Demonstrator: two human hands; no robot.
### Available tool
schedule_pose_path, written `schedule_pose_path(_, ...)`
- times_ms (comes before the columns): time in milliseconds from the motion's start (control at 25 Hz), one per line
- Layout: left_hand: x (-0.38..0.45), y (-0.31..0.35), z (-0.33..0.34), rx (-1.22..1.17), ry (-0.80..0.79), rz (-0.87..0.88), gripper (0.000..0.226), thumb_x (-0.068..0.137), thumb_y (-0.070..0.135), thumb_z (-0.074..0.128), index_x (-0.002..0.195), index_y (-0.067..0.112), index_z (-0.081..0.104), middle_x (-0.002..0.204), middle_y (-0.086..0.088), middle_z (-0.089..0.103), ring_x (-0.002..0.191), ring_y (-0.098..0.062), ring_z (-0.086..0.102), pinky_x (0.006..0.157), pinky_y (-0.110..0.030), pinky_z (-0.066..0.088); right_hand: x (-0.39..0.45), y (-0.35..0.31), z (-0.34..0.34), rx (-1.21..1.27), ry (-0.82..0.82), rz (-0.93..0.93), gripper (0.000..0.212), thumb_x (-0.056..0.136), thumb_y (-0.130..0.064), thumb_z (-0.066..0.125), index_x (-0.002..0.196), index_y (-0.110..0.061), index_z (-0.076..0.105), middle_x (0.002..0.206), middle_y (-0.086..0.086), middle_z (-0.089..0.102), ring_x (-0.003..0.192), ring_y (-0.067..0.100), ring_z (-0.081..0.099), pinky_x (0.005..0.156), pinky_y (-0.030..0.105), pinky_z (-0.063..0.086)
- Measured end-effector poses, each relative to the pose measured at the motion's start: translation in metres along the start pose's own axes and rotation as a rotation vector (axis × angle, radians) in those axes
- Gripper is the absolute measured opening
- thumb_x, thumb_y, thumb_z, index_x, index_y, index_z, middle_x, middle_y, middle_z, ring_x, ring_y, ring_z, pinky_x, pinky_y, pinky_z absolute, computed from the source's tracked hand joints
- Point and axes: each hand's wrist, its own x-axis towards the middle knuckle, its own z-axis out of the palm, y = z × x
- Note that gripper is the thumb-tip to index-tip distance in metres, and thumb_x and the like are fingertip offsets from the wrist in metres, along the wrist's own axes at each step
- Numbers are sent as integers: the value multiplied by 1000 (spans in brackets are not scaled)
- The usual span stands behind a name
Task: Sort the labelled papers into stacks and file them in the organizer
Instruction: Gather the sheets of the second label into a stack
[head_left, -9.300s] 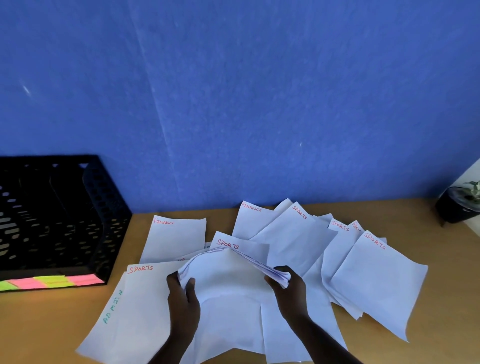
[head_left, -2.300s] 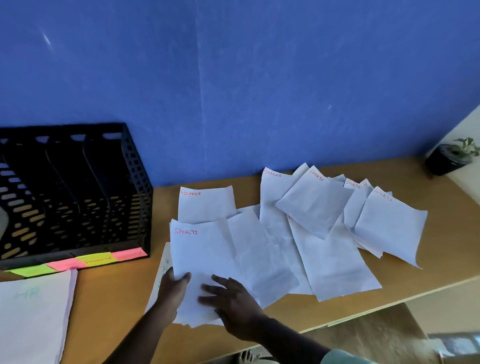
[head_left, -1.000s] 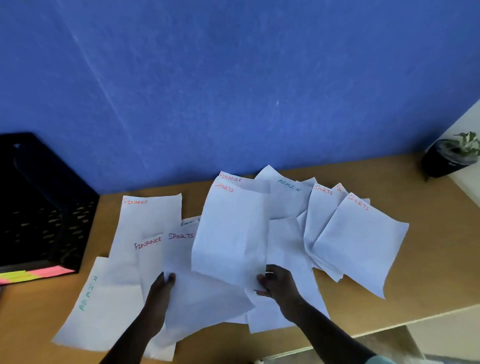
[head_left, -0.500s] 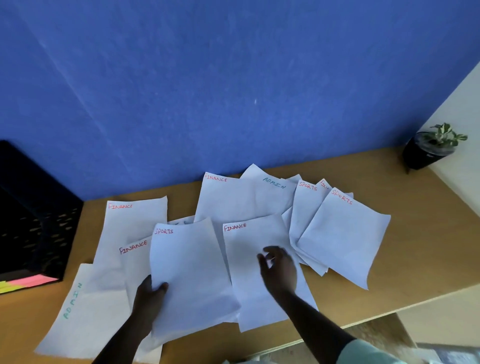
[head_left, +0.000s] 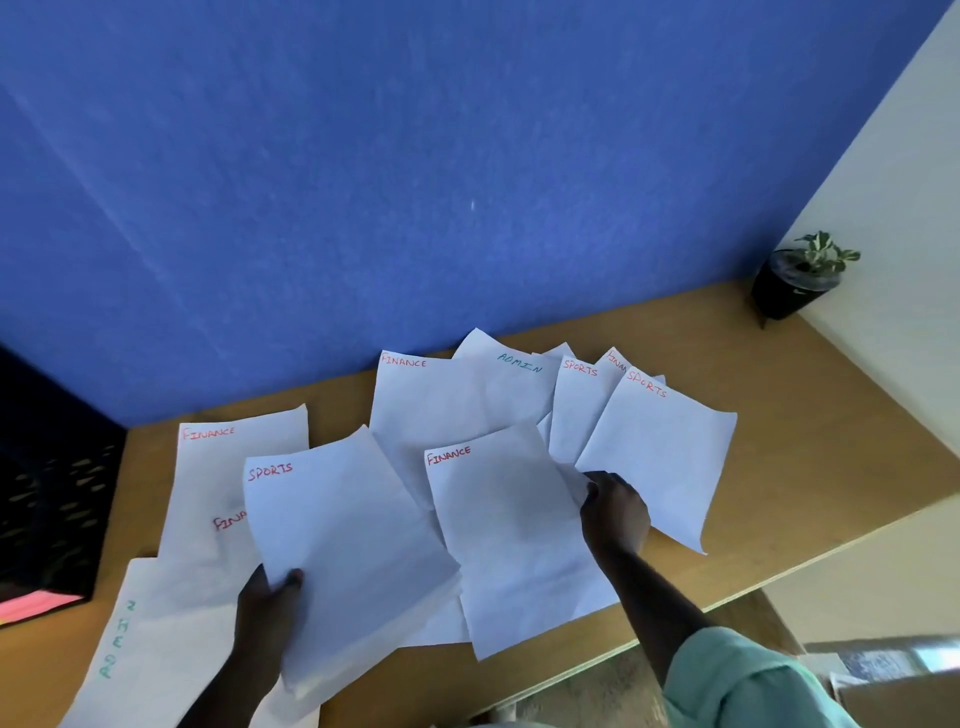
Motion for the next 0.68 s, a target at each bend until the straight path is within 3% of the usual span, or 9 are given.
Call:
schedule_pose_path(120, 0, 2, 3, -24, -38, 4, 28, 92, 5, 57, 119, 12, 62, 114, -11, 67, 107, -33, 62, 96, -48, 47, -4, -13, -8, 90, 60, -85, 22, 82, -2, 69, 83, -23, 76, 86, -2, 74, 81, 25, 67, 58, 31, 52)
schedule_pose_path(200, 1, 3, 3, -42, -61, 18, 29, 93, 7, 57, 121, 11, 62, 115, -10, 67, 108, -32, 62, 96, -48, 47, -12, -27, -12, 153, 119, -210, 25, 75, 5, 74, 77, -20, 72, 81, -3, 69, 80, 23, 65, 58, 33, 52)
schedule_pose_path(400, -2, 8, 2, -106, -114, 1, 23, 92, 9, 58, 114, 14, 64, 109, -7, 70, 100, -31, 64, 89, -43, 49, -58, -78, -21, 287, 227, -498, 27, 69, 11, 70, 74, -16, 68, 78, -1, 63, 77, 24, 58, 62, 34, 47)
schedule_pose_path(560, -5, 7, -6, -114, -156, -19, 15, 90, 10, 62, 97, 22, 67, 102, -4, 71, 97, -29, 65, 90, -45, 50, -99, -111, -12, 332, 107, -733, 30, 65, 10, 68, 71, -19, 65, 76, -3, 61, 73, 22, 56, 59, 32, 44)
schedule_pose_path(680, -7, 5, -13, -109, -137, -10, 24, 93, 1, 57, 103, 21, 65, 105, -4, 70, 99, -28, 64, 90, -40, 50, -129, -123, 5, 300, -85, -891, 32, 65, 5, 69, 69, -25, 60, 75, -10, 56, 68, 15, 52, 55, 24, 36)
